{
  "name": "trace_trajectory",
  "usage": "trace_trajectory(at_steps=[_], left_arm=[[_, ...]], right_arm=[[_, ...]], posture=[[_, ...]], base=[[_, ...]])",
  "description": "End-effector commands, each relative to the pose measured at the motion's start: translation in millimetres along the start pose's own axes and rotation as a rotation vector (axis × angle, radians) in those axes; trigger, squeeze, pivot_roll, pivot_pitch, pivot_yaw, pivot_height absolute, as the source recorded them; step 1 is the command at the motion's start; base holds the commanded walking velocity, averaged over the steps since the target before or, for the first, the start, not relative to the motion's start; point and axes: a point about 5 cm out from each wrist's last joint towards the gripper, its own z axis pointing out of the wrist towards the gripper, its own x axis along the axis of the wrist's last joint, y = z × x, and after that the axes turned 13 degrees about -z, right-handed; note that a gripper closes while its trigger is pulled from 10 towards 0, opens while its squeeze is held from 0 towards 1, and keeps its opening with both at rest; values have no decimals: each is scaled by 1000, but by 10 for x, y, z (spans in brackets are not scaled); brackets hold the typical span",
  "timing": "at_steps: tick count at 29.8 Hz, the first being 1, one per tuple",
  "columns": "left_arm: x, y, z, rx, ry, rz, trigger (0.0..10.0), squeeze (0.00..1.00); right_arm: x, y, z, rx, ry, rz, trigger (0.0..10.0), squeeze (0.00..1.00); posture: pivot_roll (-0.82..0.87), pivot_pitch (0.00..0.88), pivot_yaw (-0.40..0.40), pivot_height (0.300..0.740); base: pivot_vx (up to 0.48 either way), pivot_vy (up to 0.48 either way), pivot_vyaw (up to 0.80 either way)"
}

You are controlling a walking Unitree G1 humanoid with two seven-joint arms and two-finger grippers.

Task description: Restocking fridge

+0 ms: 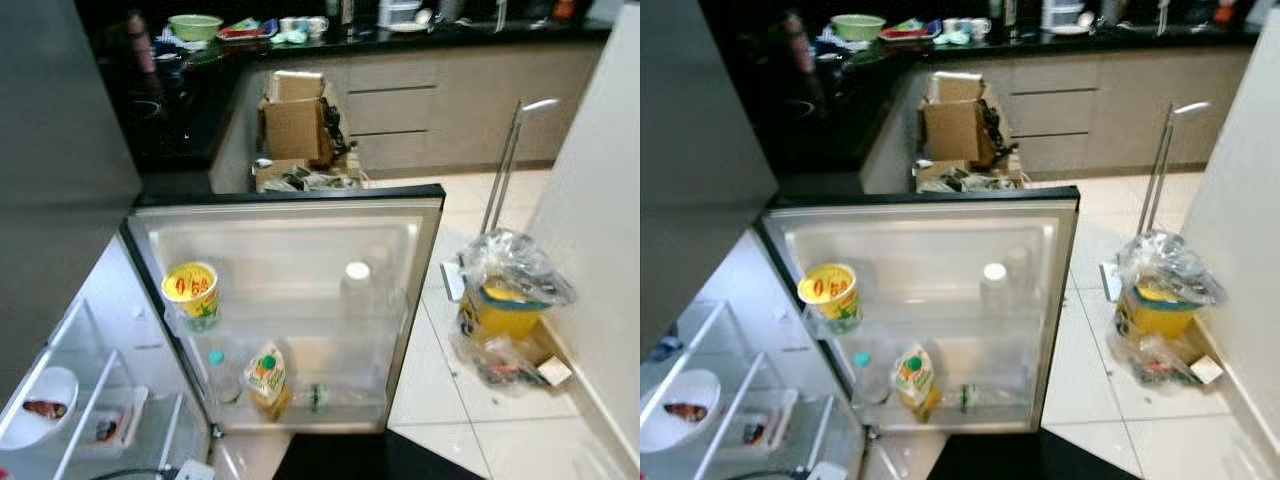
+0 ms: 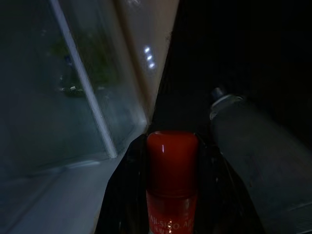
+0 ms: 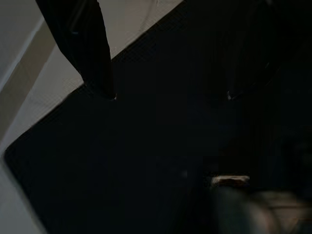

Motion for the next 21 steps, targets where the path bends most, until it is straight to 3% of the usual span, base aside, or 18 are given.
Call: trace_trajectory(at_steps=[1,10,21], left_arm=[[74,-5,4,3,18,12,10000,0],[64,5,6,4,12,14,10000,0],[46,18,9,2,4,1,10000,0]], right_arm=[[5,29,1,-6,2,-3,10000,0],[29,43,4,-10,9,-10,10000,0],[37,15,3,-1,19,-34,10000,0]], posture=[[-192,6,104,740],[-191,7,103,740],[-195,11,100,740]], base=[[0,0,-769],[0,0,-769],[0,-424,0]])
